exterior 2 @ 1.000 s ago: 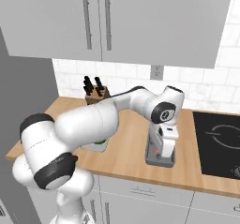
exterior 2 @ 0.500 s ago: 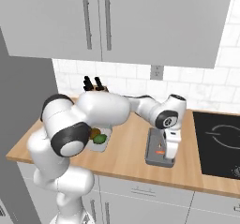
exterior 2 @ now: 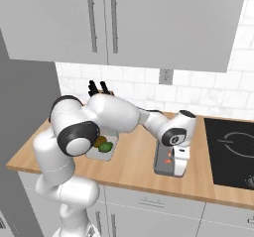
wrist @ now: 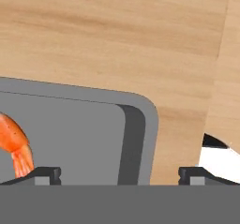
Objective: Take the meat container that has the shrimp and place it on the second highest rack of the freezer. Then take the vegetable container that has the avocados and place it on the highest rack of the freezer.
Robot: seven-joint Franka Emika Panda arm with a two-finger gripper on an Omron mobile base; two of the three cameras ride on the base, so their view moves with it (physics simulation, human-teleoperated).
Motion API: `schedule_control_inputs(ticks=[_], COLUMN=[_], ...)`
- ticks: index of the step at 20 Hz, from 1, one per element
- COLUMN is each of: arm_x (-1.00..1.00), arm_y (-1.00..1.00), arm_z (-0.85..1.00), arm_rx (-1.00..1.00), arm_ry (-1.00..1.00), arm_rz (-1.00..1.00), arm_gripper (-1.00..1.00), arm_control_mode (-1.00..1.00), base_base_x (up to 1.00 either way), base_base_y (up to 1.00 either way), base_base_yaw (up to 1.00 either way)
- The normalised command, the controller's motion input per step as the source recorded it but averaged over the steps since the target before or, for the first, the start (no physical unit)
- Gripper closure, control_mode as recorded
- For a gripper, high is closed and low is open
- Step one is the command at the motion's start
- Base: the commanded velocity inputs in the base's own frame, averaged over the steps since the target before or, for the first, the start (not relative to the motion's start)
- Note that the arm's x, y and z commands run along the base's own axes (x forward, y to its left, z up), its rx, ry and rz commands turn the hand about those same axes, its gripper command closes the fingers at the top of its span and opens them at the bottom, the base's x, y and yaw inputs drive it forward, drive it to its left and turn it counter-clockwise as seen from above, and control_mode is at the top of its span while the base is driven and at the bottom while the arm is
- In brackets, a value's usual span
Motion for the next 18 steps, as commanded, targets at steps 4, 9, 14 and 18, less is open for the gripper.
schedule_control_inputs(ticks=[4,9,14,18], arm_x=[0.00,0.00,0.00,0.00], arm_y=[0.00,0.01,0.03,0.00], arm_z=[-0.29,-0.24,-0.24,-0.03], arm_rx=[-0.01,-0.01,-0.02,0.00], arm_ry=[-0.21,-0.18,-0.12,-0.04], arm_rz=[0.00,0.00,0.00,0.00], arm_gripper=[-1.00,-1.00,-1.00,-1.00], arm_control_mode=[-1.00,-1.00,-1.00,-1.00], base_base_x=[0.00,0.00,0.00,0.00], base_base_y=[0.00,0.00,0.00,0.00], base_base_yaw=[0.00,0.00,0.00,0.00])
